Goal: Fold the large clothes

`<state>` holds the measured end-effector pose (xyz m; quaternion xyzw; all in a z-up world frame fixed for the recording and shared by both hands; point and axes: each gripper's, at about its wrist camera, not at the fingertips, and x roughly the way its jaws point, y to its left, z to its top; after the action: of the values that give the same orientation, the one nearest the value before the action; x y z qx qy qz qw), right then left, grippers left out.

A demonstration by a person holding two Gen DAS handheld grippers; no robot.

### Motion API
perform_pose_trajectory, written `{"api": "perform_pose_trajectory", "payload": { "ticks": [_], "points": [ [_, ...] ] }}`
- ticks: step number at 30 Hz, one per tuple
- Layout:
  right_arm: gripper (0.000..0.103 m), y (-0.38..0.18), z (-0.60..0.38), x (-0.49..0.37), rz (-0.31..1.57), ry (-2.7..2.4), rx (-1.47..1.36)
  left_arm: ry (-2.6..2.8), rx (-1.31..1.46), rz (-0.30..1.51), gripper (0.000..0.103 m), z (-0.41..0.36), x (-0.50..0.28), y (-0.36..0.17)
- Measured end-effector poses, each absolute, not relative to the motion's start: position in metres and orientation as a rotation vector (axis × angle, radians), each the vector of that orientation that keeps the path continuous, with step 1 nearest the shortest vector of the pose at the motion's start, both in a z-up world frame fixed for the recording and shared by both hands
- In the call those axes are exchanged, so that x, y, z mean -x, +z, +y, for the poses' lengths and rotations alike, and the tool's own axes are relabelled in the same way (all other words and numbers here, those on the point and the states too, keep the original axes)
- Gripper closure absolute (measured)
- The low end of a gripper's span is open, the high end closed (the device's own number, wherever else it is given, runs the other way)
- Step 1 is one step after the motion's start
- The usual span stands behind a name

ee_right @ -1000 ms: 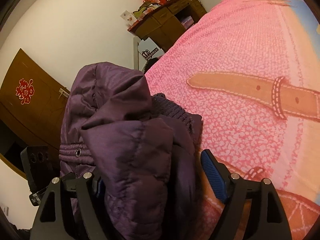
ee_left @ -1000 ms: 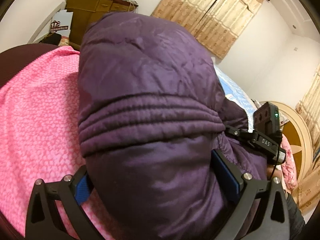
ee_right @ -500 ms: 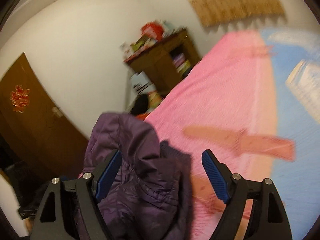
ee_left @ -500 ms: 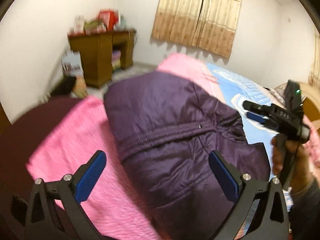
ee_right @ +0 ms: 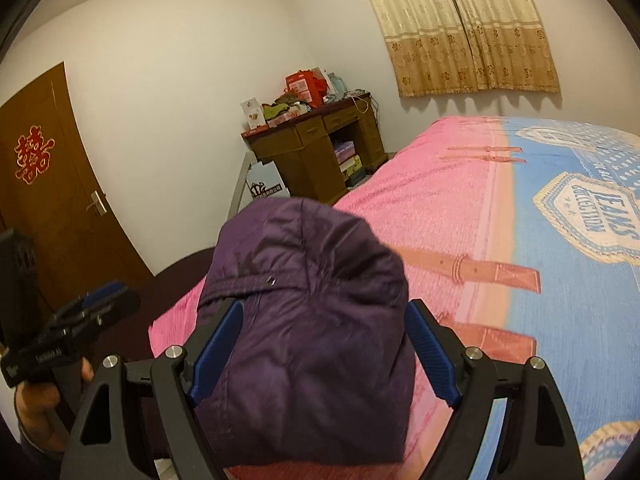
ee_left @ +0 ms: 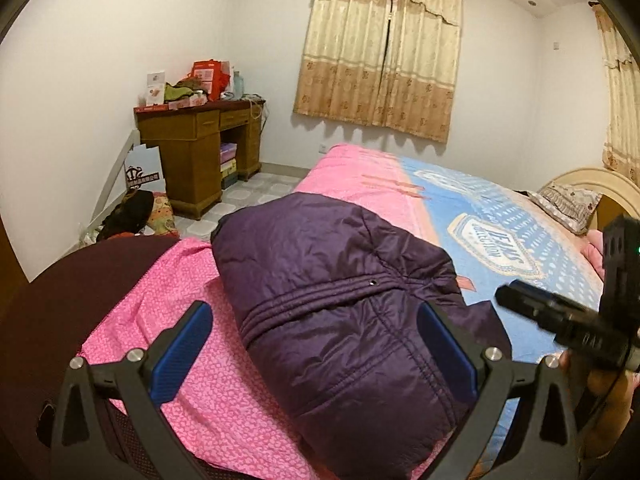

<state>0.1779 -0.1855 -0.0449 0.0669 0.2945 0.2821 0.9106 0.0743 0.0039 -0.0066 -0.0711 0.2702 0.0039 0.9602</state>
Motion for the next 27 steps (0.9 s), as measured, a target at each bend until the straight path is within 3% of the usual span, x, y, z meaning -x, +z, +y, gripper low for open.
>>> {"api": "perform_pose_trajectory", "payload": {
  "ticks": [27],
  "points": [
    [0.02, -0.038, -0.178, -0.16, 0.584, 0.574, -0.125, -0.008, 0.128, 0.534, 0.0, -0.012, -0.069, -0.004]
  ]
}}
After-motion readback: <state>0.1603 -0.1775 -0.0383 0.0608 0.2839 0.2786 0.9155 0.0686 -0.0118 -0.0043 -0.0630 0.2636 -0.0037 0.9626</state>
